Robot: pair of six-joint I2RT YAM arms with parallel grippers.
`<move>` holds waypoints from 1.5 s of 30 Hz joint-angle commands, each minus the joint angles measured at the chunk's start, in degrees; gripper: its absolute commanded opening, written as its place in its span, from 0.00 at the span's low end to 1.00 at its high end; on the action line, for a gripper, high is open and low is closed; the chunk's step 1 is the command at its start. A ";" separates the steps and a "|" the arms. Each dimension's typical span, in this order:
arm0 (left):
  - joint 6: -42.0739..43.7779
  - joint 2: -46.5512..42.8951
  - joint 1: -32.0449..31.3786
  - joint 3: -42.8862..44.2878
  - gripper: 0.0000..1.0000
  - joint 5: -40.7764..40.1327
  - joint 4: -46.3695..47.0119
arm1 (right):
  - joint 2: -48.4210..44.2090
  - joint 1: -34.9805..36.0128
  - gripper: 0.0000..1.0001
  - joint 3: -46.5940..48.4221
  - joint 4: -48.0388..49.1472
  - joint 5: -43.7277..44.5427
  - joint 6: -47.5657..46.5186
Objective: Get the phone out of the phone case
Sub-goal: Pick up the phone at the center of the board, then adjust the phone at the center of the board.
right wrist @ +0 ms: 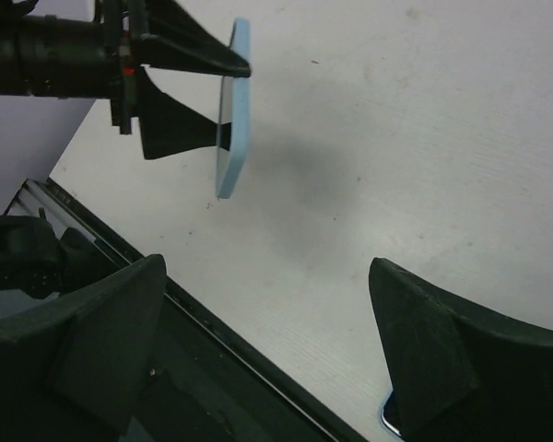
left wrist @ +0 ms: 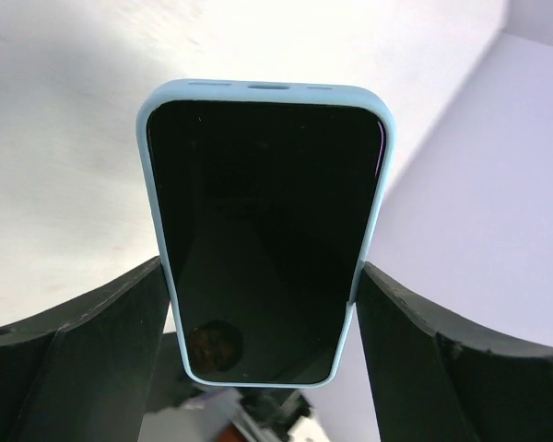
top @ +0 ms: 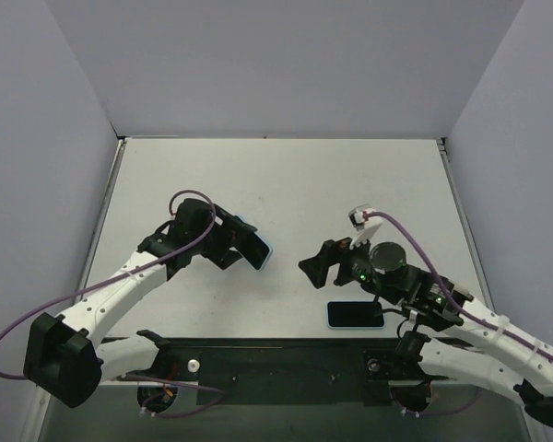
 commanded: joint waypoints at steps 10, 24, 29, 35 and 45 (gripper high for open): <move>-18.70 -5.57 -0.05 -3.09 0.00 8.17 20.02 | 20.83 18.03 0.73 2.56 24.71 29.08 0.63; -23.53 -9.61 -0.32 -3.80 0.00 8.52 19.66 | 35.60 17.94 0.40 8.44 35.55 26.46 -0.25; -23.18 -8.30 -0.41 -6.51 0.31 13.25 28.16 | 34.99 17.07 0.00 8.62 33.08 24.27 0.01; -22.05 -12.33 -0.85 -10.65 0.84 15.20 30.04 | 30.68 16.62 0.00 3.09 34.66 26.63 0.99; -21.59 -27.35 0.03 -26.99 0.88 14.07 34.58 | 21.46 6.78 0.00 -0.33 28.77 18.46 0.20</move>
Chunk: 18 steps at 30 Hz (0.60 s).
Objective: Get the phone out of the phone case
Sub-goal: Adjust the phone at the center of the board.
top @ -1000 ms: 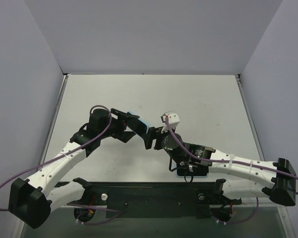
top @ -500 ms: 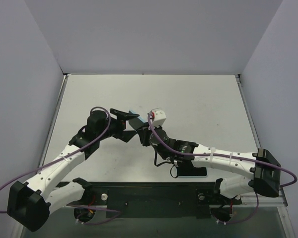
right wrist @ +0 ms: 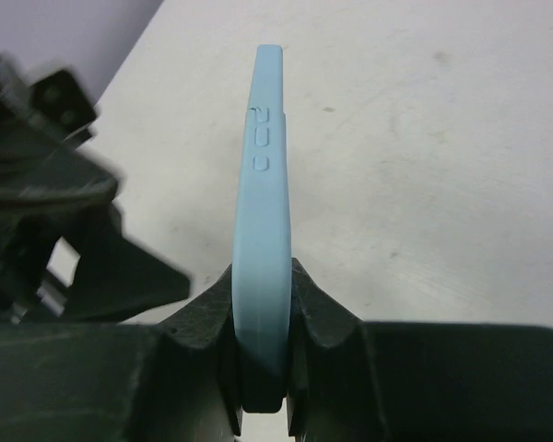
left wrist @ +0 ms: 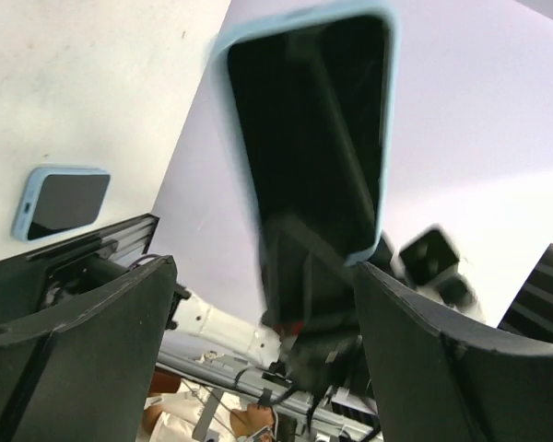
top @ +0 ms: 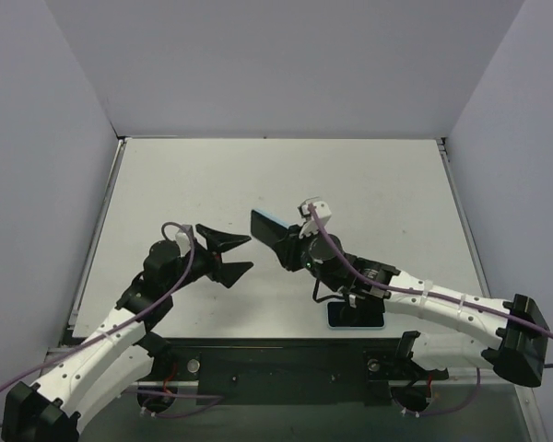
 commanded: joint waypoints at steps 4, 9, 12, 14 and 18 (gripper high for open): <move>-2.99 -5.06 1.54 -12.25 0.89 -0.89 15.99 | -9.01 -6.88 0.00 -5.53 4.73 3.39 0.11; 11.72 0.66 5.41 -4.39 0.89 8.57 14.58 | -9.72 -11.35 0.00 -0.55 -9.62 -5.25 -3.22; 37.58 4.16 6.73 9.74 0.86 11.85 -2.32 | -8.40 -18.37 0.00 6.58 -23.72 -14.62 -7.71; 49.75 6.19 6.64 16.17 0.83 11.94 -12.79 | -7.09 -23.02 0.00 8.95 -30.32 -28.28 -11.05; 66.12 8.74 5.77 23.40 0.78 19.03 -16.23 | -3.92 -28.40 0.00 13.43 -40.96 -47.97 -16.67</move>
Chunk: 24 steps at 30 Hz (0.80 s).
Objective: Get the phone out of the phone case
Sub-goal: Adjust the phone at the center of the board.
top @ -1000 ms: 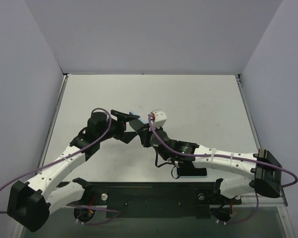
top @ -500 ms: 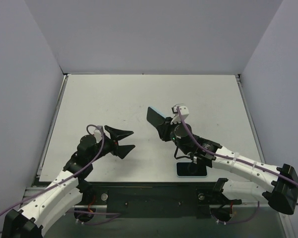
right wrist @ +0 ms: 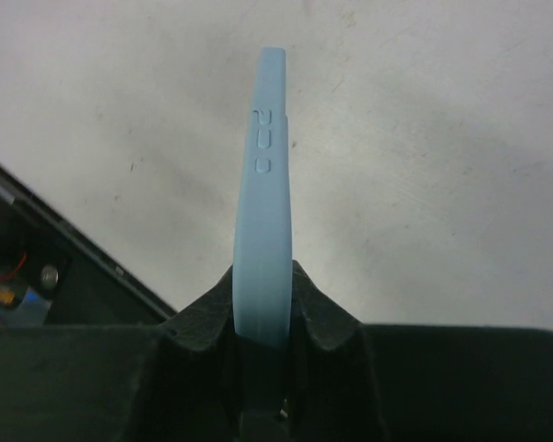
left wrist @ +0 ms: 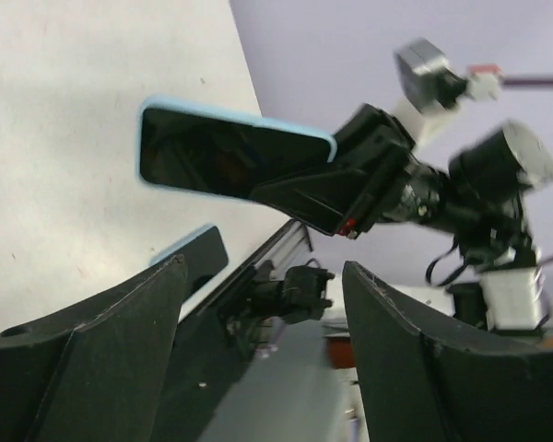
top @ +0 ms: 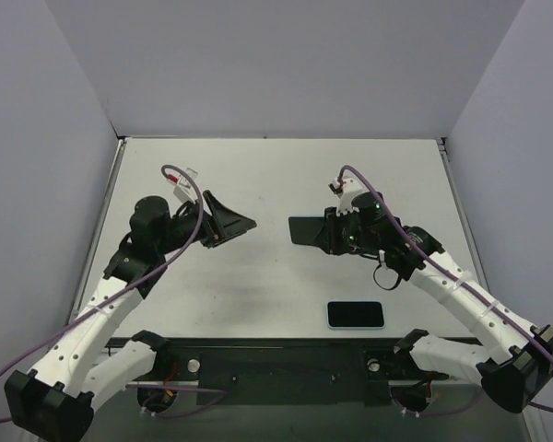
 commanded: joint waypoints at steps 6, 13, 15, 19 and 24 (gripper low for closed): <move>37.19 9.09 -4.81 12.73 0.78 16.68 -9.54 | 3.94 -4.42 0.00 9.85 -17.79 -44.98 -15.98; 40.46 16.82 -13.33 13.02 0.82 19.32 -6.58 | 6.75 -3.90 0.00 13.11 -21.60 -45.98 -18.82; 39.40 18.58 -14.57 12.57 0.82 22.14 -4.55 | 7.37 -3.19 0.00 13.02 -21.42 -46.42 -19.00; 39.13 20.08 -16.33 11.87 0.66 27.67 -2.61 | 6.32 -1.87 0.00 13.37 -20.02 -47.74 -18.03; 35.38 15.35 -16.50 8.27 0.57 27.77 0.62 | 3.07 -1.61 0.00 9.96 -15.10 -47.82 -14.08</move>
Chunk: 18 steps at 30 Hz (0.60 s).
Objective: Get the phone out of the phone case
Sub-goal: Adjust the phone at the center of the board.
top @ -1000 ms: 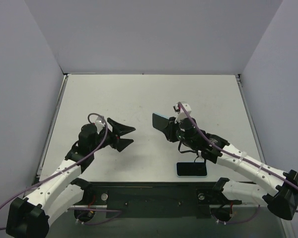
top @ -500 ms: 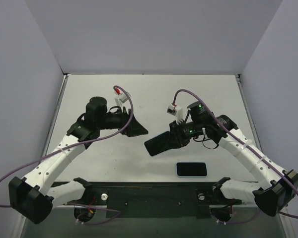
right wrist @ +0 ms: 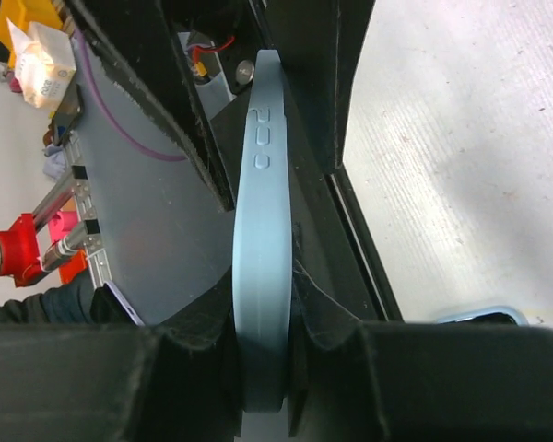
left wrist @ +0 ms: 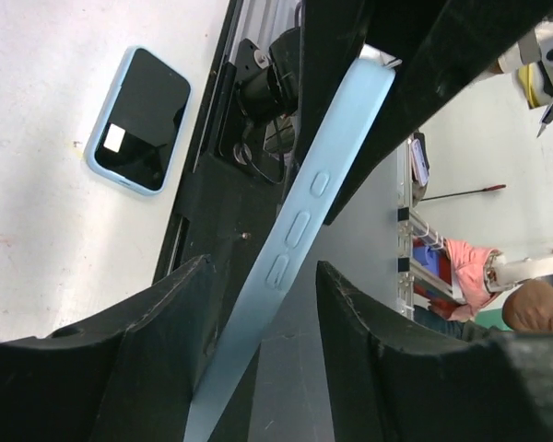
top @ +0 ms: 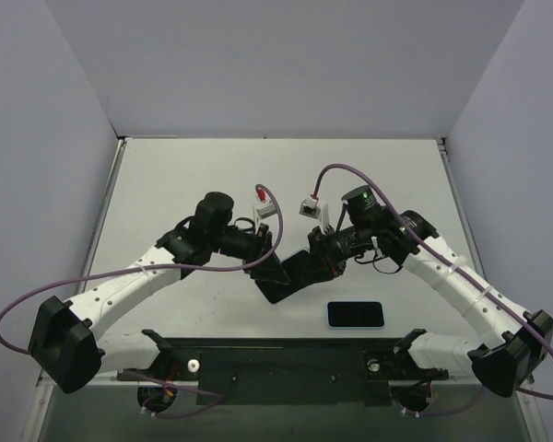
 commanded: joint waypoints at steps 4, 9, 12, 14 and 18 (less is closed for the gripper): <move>-12.56 -7.60 -0.68 -7.89 0.43 4.80 20.02 | -7.73 0.32 0.00 -5.22 15.52 -4.57 9.32; -14.96 -8.83 -0.77 -8.69 0.00 4.20 22.15 | -8.52 -0.21 0.00 -7.24 26.57 -1.68 19.14; -15.05 -11.46 -0.59 -8.60 0.00 -1.85 21.27 | -8.26 -0.56 0.10 -8.47 33.79 2.18 25.22; -15.92 -13.23 -0.59 -9.04 0.00 -5.54 21.53 | -8.35 -0.65 0.30 -10.31 40.87 3.60 32.49; -19.44 -16.31 -0.16 -10.27 0.00 -10.82 25.04 | -10.27 -0.74 0.49 -16.02 55.05 8.15 43.66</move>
